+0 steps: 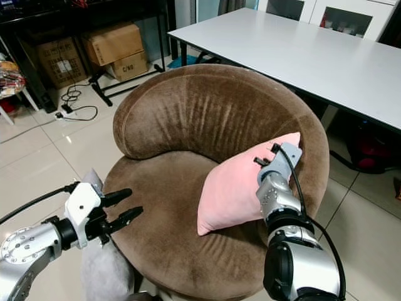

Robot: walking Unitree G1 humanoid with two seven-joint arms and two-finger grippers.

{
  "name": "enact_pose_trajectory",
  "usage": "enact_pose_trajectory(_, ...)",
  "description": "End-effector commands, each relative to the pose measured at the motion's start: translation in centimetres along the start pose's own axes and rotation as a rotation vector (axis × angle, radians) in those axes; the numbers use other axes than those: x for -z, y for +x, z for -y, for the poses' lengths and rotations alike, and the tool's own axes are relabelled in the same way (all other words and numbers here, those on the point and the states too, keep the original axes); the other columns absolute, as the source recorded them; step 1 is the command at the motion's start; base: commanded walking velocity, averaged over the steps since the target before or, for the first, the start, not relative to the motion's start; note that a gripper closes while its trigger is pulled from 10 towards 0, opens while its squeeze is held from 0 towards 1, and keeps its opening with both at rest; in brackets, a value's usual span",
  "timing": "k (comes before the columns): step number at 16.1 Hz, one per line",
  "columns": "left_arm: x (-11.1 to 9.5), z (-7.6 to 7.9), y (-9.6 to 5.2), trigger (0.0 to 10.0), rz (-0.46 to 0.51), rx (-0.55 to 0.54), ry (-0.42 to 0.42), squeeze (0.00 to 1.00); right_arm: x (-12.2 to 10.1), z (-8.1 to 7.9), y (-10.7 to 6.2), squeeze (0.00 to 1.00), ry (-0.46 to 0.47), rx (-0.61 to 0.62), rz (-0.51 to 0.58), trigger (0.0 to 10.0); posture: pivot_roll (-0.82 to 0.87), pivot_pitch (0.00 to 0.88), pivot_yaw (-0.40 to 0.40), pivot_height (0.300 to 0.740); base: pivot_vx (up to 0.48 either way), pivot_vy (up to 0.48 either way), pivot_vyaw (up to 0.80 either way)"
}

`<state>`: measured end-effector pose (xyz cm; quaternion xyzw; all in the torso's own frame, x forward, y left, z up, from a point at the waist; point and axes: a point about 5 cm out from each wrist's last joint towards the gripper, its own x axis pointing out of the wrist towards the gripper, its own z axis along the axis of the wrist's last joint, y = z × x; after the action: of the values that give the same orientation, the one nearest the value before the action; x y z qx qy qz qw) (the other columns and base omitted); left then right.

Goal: Move the pillow to the sofa from floor

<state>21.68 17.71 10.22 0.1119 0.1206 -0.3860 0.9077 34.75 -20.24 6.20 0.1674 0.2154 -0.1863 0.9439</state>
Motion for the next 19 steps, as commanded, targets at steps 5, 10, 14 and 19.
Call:
enact_pose_trajectory(5,-0.5,-0.1,-0.1,10.0,0.052,-0.03,-0.02,0.0,-3.5,1.1,-0.5,1.0,-0.086,-0.016,0.208,10.0,0.0,0.0,0.022,0.74,0.0,0.0,0.0)
enact_pose_trajectory(10,-1.1,-1.5,-0.5,10.0,0.169,-0.378,-0.098,0.0,-3.9,0.2,-6.4,0.0,-0.195,-0.314,0.388,10.0,-0.04,0.0,0.031,0.74,0.0,0.0,0.0)
enact_pose_trajectory(14,-0.7,-1.2,-1.0,10.0,0.153,-0.503,-0.097,0.0,0.3,-2.6,-10.7,0.0,-0.268,-0.483,0.287,10.0,-0.03,0.0,0.009,0.74,0.0,0.0,0.0)
enact_pose_trajectory(19,-0.4,-1.2,-1.3,10.0,0.138,-0.566,-0.094,0.0,1.5,-2.1,-11.6,0.0,-0.311,-0.449,0.212,10.0,-0.02,0.0,-0.006,0.74,0.0,0.0,0.0)
